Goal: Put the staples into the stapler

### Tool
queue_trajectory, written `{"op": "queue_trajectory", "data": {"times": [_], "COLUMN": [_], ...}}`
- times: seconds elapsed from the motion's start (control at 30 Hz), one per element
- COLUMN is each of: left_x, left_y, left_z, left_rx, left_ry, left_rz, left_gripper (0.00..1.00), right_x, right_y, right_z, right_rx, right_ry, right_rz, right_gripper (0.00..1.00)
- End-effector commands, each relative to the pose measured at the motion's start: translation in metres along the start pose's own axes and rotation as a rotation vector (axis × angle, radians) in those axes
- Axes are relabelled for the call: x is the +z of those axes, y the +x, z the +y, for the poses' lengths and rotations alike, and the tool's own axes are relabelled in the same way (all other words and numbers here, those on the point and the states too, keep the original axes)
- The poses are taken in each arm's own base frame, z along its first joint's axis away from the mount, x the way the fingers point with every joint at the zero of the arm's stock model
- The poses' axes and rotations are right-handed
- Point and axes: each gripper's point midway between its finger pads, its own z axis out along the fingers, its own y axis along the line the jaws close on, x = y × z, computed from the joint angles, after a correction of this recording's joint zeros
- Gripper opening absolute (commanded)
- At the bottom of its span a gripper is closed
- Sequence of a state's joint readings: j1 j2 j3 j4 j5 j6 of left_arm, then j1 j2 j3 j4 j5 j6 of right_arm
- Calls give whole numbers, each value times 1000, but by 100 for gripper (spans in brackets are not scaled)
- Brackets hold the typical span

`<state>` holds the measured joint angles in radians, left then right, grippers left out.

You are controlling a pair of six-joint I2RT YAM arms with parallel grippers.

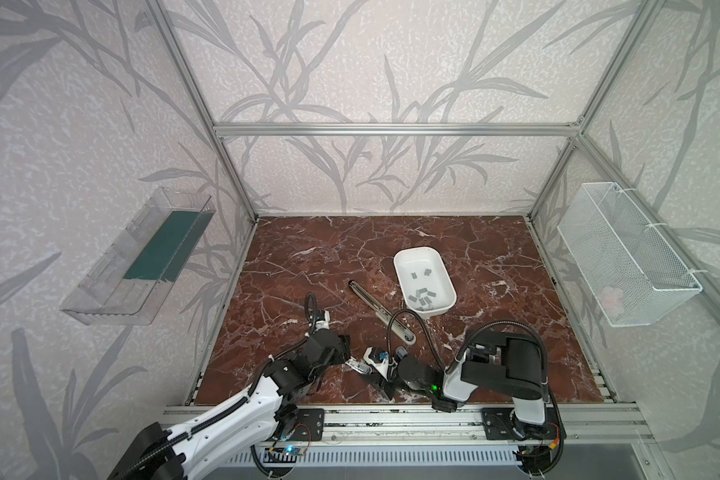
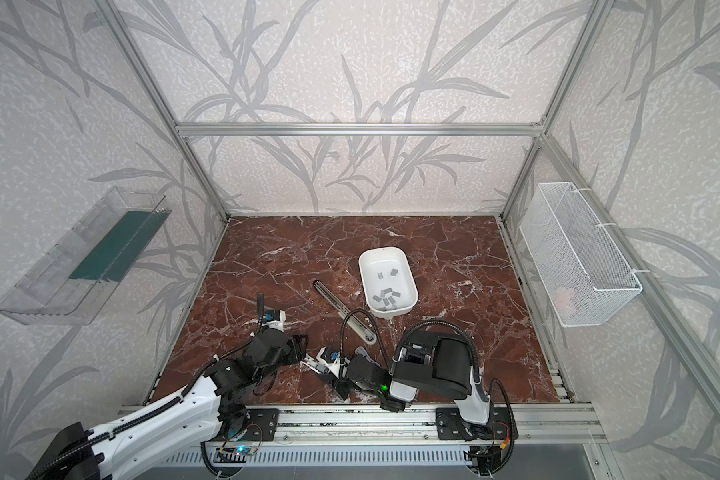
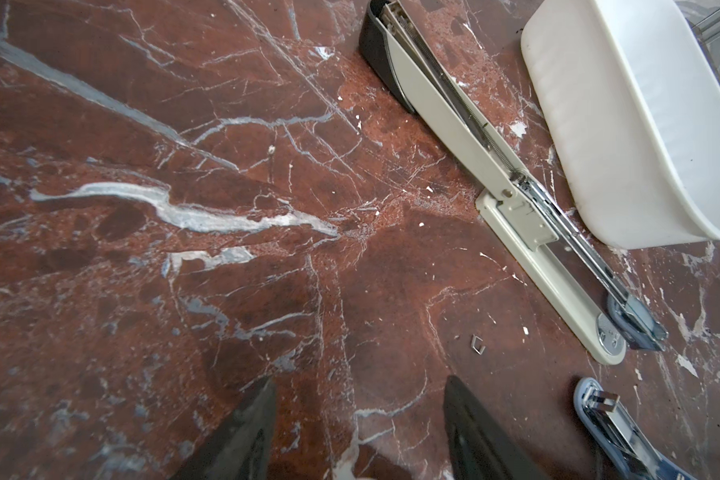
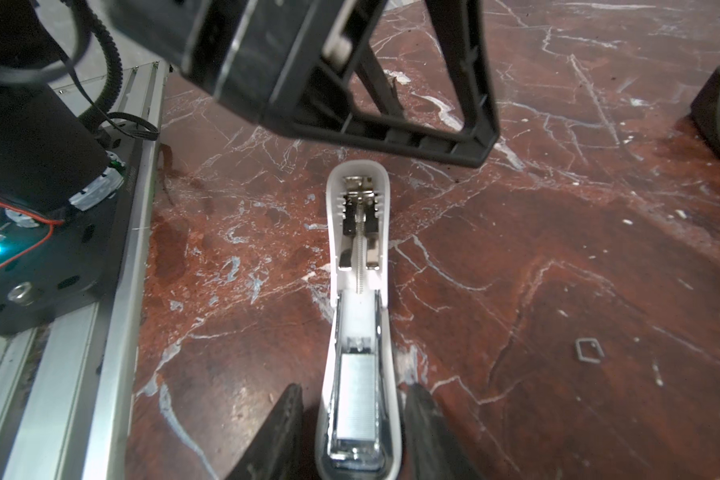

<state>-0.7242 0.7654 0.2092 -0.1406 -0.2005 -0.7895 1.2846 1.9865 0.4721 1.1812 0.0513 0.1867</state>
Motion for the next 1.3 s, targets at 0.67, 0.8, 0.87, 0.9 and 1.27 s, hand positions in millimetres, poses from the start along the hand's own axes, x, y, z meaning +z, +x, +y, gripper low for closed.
{"op": "queue_trajectory", "data": {"times": [0.67,0.8,0.87,0.9,1.27], "left_x": [6,2,0,0,-3], "left_y": [11,10,10,11,29], "left_z": [-27,-39,-42,-43,-57], "left_rx": [-123,-129,-141,-146,-158], "left_ry": [148,189,204,208,247], "left_rz": [98,98,95,94,28], "left_gripper": [58,49,44,43,39], "right_x": [-6,-3,-3,-3,-3], "right_y": [75,74,73,73,75], "right_z": [-9,-9,-9,-9,-11], "right_rx": [20,22,22,22,33], "right_ry": [31,33,36,36,49], "right_rz": [259,261,258,257,254], "right_gripper": [27,25,25,25,24]}}
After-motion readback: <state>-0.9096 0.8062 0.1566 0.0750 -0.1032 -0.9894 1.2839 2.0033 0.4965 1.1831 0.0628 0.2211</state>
